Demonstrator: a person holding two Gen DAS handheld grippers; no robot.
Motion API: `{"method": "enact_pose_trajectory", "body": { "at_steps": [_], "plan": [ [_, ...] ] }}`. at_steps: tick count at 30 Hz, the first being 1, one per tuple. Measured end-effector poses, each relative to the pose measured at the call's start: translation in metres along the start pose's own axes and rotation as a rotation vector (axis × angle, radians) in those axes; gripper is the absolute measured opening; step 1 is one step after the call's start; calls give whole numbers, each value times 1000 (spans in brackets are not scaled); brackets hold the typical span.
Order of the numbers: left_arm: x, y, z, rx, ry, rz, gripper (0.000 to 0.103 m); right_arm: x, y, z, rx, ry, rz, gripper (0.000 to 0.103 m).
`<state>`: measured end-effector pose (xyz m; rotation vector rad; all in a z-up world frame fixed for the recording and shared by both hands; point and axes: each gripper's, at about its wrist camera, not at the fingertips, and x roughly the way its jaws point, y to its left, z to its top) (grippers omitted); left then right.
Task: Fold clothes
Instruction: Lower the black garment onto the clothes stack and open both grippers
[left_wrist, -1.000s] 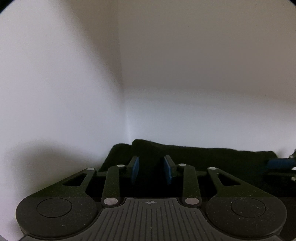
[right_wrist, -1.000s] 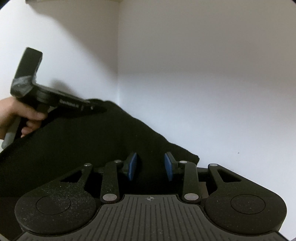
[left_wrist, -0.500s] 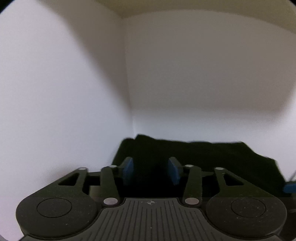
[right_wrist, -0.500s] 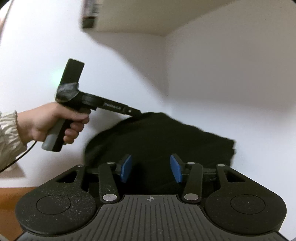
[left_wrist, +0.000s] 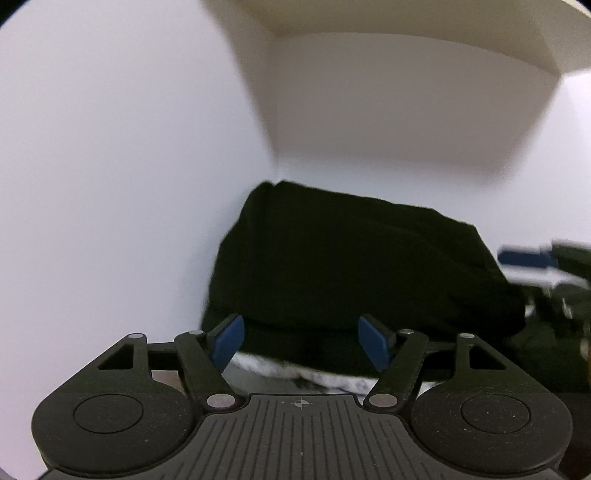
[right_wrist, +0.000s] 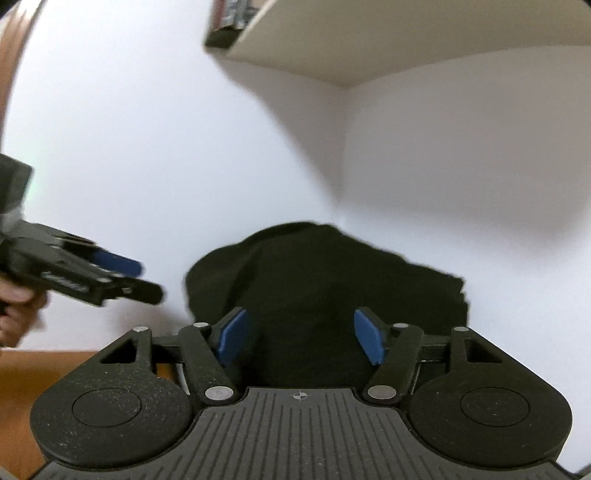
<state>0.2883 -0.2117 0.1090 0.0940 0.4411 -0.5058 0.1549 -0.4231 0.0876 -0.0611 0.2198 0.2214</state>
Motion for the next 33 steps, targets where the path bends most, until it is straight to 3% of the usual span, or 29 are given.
{"method": "enact_pose_trajectory", "body": {
  "at_steps": [2,6,10,11,12,14,16,18,23,24,27,31,33],
  "plan": [
    [2,3,-3,-55,0,-6,72,-2,5,-7,-29,17,-17,59],
    [38,15,-6,-126,18,54,67,0,7,-16,-85,50,-54,59],
    [51,39,-11,-320,4,-12,67,5,1,-22,-99,70,-35,59],
    [54,43,-11,-353,-3,-29,67,8,0,-22,-107,75,-33,57],
    [59,47,-11,-385,-7,-47,66,10,-2,-22,-111,78,-27,42],
    [64,49,-10,-394,-17,-77,54,11,-8,-20,-110,80,-4,27],
    [66,46,-8,-363,-39,-98,22,-3,-11,-16,-120,83,22,20],
    [63,43,-4,-339,-60,-66,14,-20,-10,-16,-145,87,43,14],
    [47,56,0,-302,-91,-52,12,-25,-9,-22,-179,100,60,9],
    [46,59,-1,-288,-90,-40,10,-27,-9,-22,-175,99,73,3],
    [44,60,-2,-264,-78,-23,9,-32,-9,-24,-180,130,117,1],
    [37,56,-7,-212,-43,45,12,-38,-16,-24,-110,84,106,8],
    [27,53,-11,-187,-40,75,22,-37,-13,-20,-83,34,86,33]
  ]
}}
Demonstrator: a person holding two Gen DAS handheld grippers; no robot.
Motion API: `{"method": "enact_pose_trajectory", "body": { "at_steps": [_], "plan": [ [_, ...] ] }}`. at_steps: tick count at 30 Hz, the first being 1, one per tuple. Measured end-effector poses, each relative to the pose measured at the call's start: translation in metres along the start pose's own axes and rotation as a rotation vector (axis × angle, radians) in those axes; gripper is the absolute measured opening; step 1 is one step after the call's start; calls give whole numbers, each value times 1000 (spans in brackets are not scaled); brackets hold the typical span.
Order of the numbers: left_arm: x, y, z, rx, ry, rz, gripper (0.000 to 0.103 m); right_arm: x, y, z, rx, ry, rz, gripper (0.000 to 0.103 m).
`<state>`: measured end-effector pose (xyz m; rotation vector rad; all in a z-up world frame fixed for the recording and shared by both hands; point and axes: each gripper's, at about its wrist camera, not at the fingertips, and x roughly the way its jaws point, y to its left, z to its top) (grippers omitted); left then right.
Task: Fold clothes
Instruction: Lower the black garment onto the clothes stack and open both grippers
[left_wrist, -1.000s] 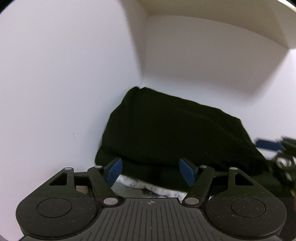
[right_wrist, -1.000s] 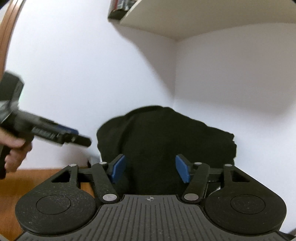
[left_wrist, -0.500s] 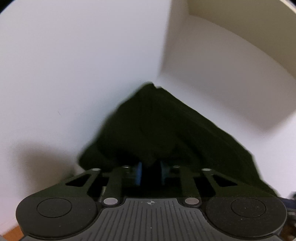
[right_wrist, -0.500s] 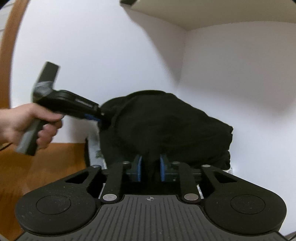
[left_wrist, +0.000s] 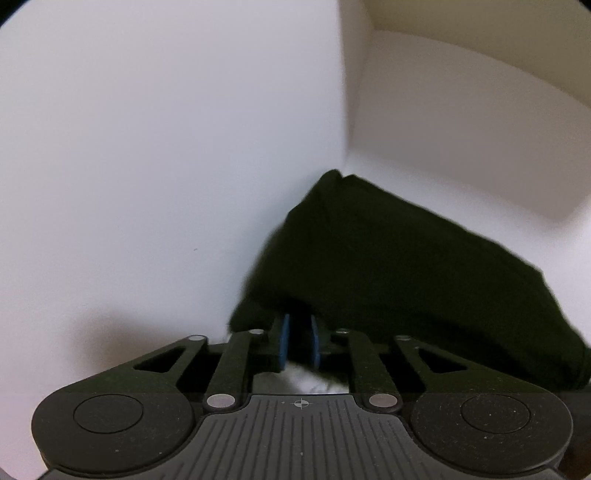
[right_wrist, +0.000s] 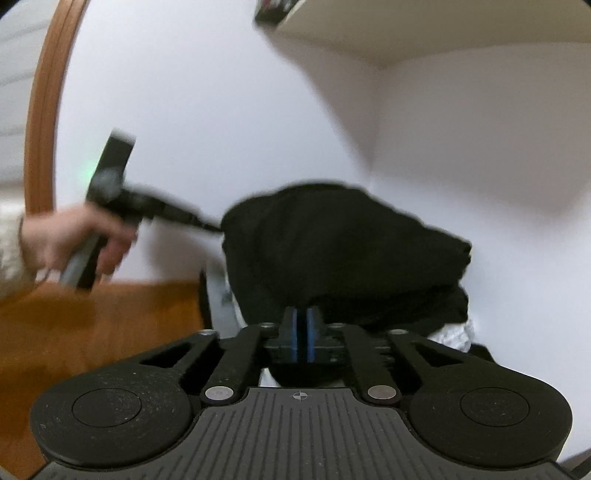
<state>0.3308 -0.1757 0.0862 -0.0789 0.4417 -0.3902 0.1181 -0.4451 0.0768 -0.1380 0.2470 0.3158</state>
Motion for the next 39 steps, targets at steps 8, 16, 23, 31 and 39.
{"method": "enact_pose_trajectory", "body": {
  "at_steps": [8,16,23,31,39],
  "plan": [
    [-35,-23,0,61,-50,-50,52,54,13,3,-5,25,-71,46],
    [-14,-47,27,138,-127,-144,63,33,8,6,62,-137,-59,44],
    [22,-18,10,55,-46,-69,53,68,-19,-8,144,-58,-60,27],
    [-21,-19,-2,119,-70,38,72,39,4,-1,140,-70,-94,67],
    [-125,-20,-56,145,-2,62,103,27,74,-13,155,11,-3,103]
  ]
}}
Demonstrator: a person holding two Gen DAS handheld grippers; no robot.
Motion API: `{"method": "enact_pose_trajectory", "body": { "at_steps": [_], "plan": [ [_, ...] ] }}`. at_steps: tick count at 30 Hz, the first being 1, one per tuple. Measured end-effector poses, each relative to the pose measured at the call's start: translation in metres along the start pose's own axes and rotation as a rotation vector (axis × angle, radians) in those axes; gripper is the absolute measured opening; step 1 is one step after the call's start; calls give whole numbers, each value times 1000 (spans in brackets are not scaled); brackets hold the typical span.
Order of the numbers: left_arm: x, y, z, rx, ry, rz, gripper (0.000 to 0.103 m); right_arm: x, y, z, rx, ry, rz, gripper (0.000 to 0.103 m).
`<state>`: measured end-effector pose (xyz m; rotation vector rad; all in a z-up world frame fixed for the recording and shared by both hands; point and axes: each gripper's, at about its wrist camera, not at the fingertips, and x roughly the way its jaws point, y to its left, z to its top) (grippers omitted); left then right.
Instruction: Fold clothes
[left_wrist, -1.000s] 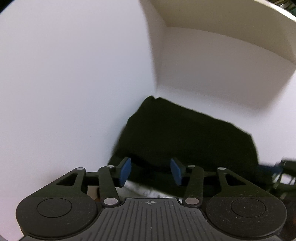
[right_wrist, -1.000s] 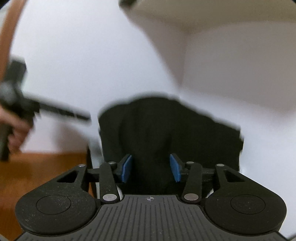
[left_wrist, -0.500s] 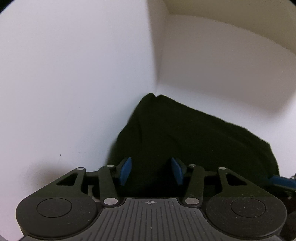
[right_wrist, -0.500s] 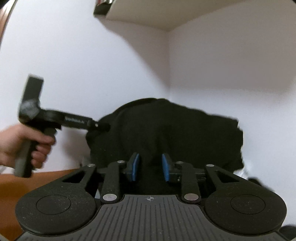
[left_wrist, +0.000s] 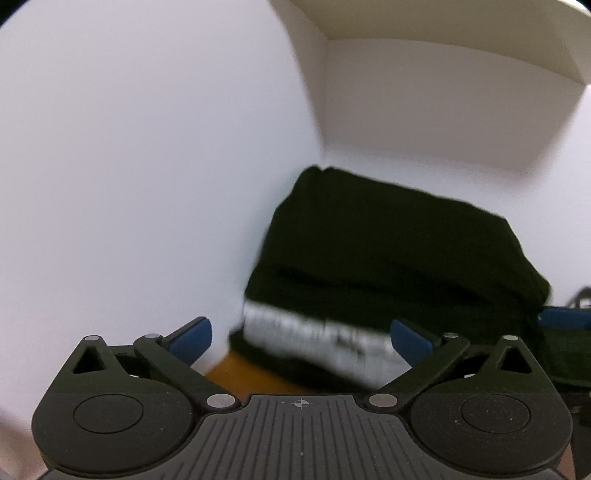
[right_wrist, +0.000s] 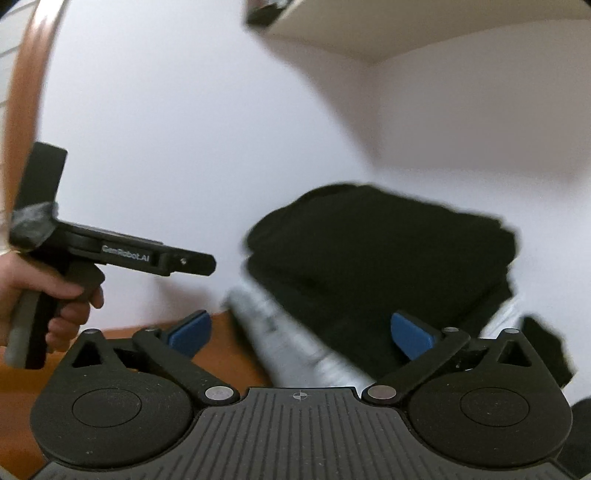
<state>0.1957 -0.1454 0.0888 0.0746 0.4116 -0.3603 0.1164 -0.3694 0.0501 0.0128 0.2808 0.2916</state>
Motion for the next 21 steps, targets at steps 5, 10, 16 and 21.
{"method": "enact_pose_trajectory", "body": {
  "at_steps": [5,10,16,21],
  "plan": [
    [-44,8,-48,-6,72,20,103,-14,45,-17,-9,34,23,103],
    [-61,21,-74,-33,119,37,103,-13,76,-38,-4,128,-16,103],
    [-77,31,-99,-7,189,21,103,-8,100,-57,51,237,-79,103],
    [-75,27,-108,50,228,56,103,-2,115,-68,95,303,-129,103]
  ]
}}
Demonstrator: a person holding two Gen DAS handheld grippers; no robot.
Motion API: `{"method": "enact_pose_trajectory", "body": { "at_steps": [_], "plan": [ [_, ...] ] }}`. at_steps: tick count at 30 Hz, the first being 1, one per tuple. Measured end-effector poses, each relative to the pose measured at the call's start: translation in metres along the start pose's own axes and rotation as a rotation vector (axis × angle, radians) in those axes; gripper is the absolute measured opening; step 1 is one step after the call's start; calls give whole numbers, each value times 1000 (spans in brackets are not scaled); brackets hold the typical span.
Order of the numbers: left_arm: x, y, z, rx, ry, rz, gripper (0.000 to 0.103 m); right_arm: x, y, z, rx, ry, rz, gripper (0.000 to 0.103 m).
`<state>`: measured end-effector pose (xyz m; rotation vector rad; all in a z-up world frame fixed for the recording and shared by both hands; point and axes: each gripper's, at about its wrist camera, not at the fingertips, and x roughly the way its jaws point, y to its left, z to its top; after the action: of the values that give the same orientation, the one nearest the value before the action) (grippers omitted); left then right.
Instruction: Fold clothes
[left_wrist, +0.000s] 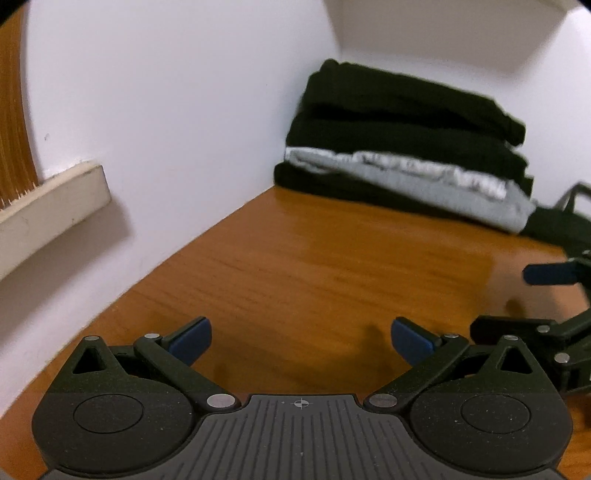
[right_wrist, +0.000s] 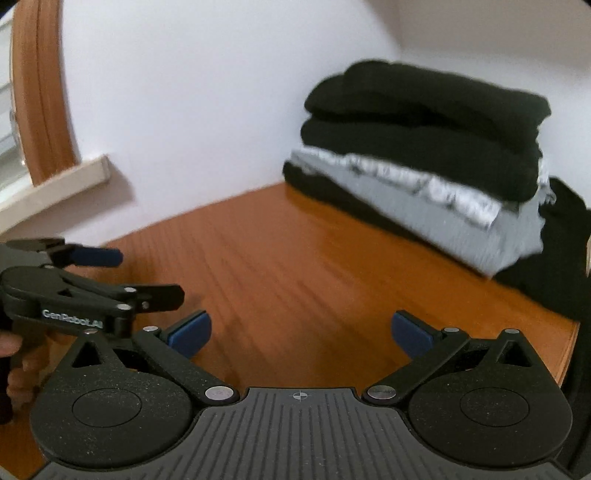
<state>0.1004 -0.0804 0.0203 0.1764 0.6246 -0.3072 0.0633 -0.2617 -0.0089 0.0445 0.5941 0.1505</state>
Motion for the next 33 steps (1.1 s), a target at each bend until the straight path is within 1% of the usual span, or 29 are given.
{"method": "enact_pose_trajectory", "body": {
  "at_steps": [3,5,7,9,10,12,17,25,33],
  "plan": [
    [0,-1,-2,1,7,2,103,2,2,-4,38,11,-55,103],
    [1,-1,-4,-7,22,15,103,3,2,-5,49,31,-69,103],
    [3,-3,-6,-1,42,27,103,3,3,-6,55,35,-111,103],
    [4,-3,-8,-1,55,24,103,4,7,-7,54,44,-171,103],
    [4,-1,-8,-16,61,16,103,5,9,-7,52,50,-203,103],
    [6,4,-9,-46,71,0,103,3,12,-8,68,53,-233,103],
    [6,6,-10,-52,73,-1,103,-4,13,-14,93,48,-260,103],
    [7,7,-10,-48,73,-9,103,-5,10,-12,129,49,-298,103],
    [1,1,-13,-20,73,-44,103,-8,12,-15,146,48,-326,103]
  ]
}}
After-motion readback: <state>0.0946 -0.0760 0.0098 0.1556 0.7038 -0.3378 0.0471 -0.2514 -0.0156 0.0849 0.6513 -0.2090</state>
